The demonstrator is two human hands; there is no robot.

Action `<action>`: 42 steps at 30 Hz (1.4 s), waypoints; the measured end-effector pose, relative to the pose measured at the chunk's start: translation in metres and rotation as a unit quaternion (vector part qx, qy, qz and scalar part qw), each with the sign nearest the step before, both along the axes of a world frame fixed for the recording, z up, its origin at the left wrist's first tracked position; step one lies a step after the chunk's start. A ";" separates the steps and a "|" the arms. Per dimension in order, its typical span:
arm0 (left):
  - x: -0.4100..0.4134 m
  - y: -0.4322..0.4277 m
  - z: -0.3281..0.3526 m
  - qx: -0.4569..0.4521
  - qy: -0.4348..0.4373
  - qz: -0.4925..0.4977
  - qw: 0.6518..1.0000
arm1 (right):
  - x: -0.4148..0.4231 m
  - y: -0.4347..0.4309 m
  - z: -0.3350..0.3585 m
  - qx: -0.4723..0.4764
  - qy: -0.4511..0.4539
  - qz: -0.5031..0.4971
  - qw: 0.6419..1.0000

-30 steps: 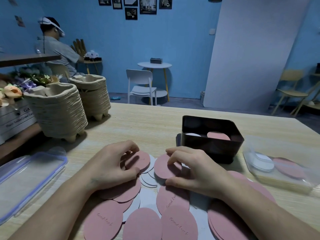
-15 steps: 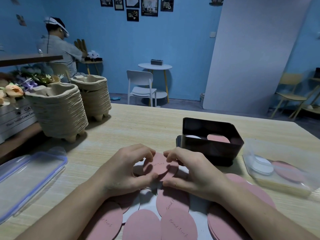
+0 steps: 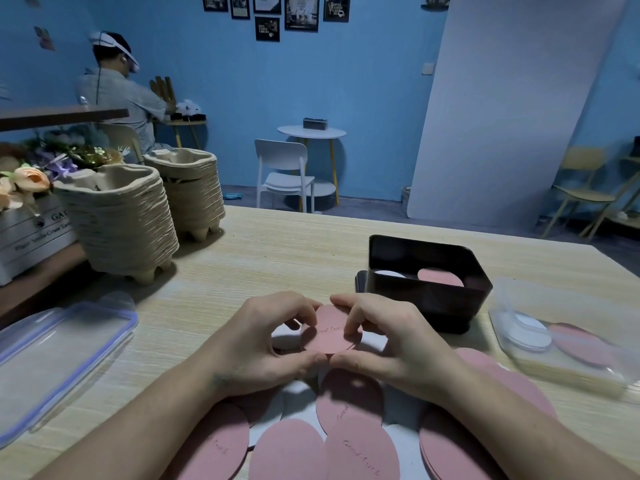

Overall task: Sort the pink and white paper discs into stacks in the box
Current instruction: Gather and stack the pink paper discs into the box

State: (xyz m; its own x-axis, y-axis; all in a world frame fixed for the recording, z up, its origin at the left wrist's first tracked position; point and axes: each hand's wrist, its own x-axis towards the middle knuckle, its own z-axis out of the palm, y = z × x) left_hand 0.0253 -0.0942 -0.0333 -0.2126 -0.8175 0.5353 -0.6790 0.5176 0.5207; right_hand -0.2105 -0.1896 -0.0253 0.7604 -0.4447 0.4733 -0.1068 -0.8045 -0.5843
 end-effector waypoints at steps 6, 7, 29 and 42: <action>0.000 -0.001 0.001 -0.026 -0.003 -0.016 1.000 | 0.001 0.000 0.001 0.005 -0.006 0.010 1.000; 0.000 -0.002 0.001 -0.024 -0.005 -0.019 1.000 | 0.001 0.000 0.001 0.005 -0.012 0.012 1.000; 0.001 -0.002 0.000 -0.066 -0.099 0.013 0.993 | 0.004 0.000 0.004 -0.172 0.059 -0.014 0.983; 0.002 0.000 0.001 -0.041 -0.119 0.008 0.992 | 0.009 0.002 0.004 -0.211 0.078 -0.017 0.974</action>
State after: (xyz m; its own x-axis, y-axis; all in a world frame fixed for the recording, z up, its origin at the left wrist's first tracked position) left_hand 0.0270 -0.0945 -0.0323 -0.3281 -0.7780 0.5357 -0.7863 0.5393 0.3016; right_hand -0.2016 -0.1874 -0.0218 0.8260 -0.2622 0.4989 -0.1993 -0.9639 -0.1766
